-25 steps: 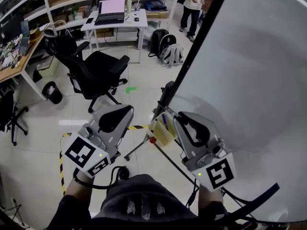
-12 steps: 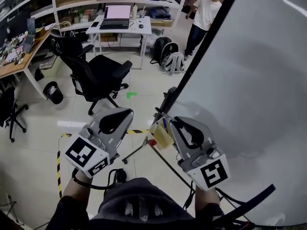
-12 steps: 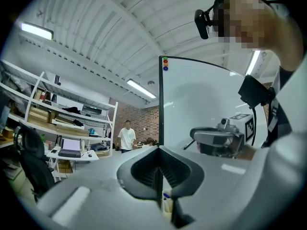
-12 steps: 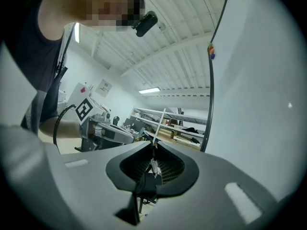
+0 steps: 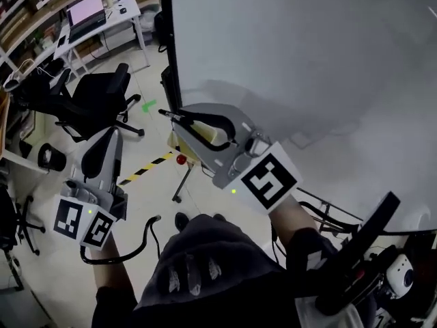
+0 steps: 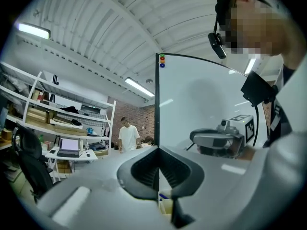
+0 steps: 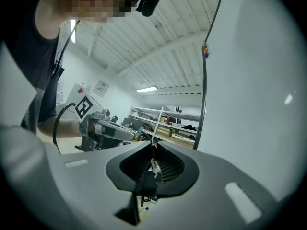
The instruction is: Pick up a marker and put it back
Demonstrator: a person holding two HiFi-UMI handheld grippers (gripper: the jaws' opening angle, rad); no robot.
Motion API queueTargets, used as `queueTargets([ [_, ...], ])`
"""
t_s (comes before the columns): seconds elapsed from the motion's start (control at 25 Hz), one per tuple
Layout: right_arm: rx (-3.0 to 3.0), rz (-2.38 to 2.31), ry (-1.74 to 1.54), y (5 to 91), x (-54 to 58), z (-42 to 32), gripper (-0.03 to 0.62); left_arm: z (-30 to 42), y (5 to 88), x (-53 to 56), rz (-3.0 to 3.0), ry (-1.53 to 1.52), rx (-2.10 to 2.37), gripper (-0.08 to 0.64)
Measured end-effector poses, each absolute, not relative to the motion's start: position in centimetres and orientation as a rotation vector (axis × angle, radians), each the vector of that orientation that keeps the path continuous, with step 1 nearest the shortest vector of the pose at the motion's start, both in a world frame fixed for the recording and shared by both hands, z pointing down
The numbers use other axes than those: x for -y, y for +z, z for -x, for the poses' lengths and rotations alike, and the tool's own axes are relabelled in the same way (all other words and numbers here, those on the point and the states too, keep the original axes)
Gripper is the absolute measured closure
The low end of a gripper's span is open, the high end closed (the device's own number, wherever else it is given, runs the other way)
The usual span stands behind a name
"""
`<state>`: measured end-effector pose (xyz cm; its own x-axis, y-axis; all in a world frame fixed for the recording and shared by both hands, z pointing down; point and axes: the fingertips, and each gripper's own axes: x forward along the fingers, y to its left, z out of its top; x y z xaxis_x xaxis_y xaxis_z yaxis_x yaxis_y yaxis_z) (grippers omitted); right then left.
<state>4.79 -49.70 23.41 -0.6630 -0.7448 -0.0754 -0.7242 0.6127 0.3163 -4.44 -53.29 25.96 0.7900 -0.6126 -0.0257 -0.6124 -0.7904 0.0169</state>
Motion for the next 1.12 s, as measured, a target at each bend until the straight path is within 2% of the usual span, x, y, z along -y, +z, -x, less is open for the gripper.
queueTargets([
  [0.36, 2.781, -1.251, -0.502, 22.7, 48.0, -6.3, 0.552, 2.4, 25.0, 51.8, -2.985, -0.016, 1.014, 0.554],
  [0.52, 2.897, -1.316, -0.409, 20.9, 46.5, -6.7, 0.552, 2.0, 24.4, 50.4, -2.981, 0.010, 1.043, 0.554],
  [0.68, 2.853, -1.321, -0.373, 22.6, 46.1, -7.6, 0.552, 1.3, 25.3, 50.6, -2.986, 0.057, 1.058, 0.554],
  [1.12, 2.859, -1.215, -0.412, 23.7, 46.3, -6.1, 0.552, 3.3, 26.1, 50.1, -2.949, 0.046, 1.146, 0.554],
])
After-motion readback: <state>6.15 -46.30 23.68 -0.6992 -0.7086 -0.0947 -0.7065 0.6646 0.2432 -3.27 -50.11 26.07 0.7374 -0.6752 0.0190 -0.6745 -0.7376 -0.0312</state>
